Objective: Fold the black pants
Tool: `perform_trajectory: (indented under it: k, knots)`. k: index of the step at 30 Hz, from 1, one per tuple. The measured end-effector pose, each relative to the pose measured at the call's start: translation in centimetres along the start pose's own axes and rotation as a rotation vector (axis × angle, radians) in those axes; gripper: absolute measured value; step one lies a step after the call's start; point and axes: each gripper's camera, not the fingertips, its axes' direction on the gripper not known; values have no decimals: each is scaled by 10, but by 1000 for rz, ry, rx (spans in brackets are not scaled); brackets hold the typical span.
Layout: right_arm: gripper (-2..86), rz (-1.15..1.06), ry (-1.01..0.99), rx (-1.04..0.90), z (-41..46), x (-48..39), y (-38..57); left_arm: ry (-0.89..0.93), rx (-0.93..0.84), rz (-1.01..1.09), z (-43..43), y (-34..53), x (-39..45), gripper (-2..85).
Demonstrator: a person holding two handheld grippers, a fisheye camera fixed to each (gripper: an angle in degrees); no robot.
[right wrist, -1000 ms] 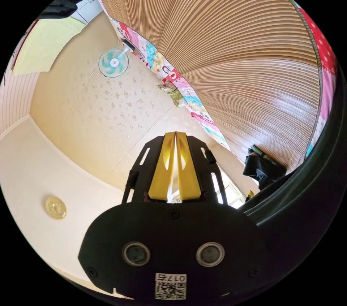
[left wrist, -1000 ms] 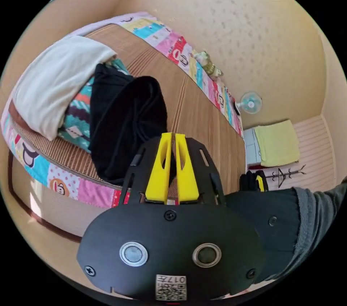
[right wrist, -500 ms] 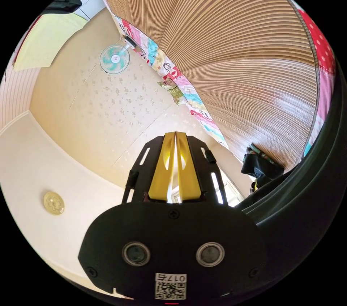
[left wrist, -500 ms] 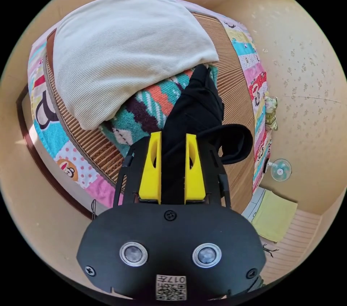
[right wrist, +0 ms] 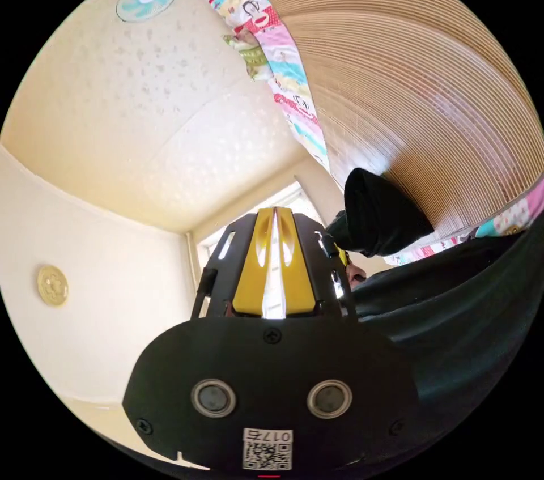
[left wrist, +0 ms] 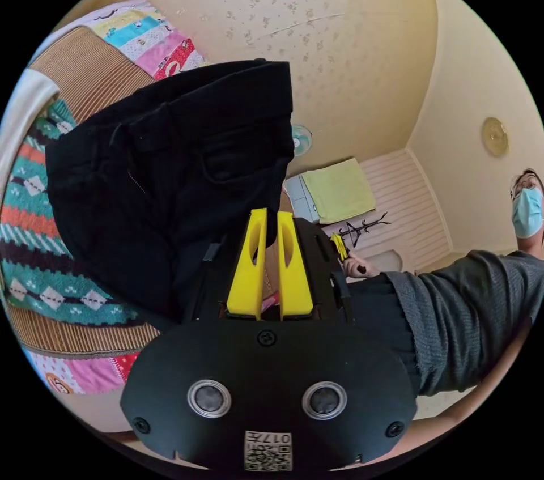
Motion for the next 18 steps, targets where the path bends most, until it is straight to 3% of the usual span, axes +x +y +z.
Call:
perform_trajectory:
  k: [4, 9, 12, 14, 18]
  knots:
    - [44, -180, 269, -278, 126, -5, -4, 64, -75, 100, 44, 14, 52, 34]
    - [183, -403, 455, -505, 266, -6, 17, 124, -231, 235, 134, 61, 144, 33]
    - [222, -557, 735, -633, 342, 4, 38, 109, -342, 335, 183, 91, 193, 33]
    - [219, -514, 958, -782, 387, 38, 45, 70, -397, 370, 208, 109, 216, 33]
    - [82, -545, 1046, -764, 398, 68, 60, -103, -519, 430, 246, 154, 251, 37]
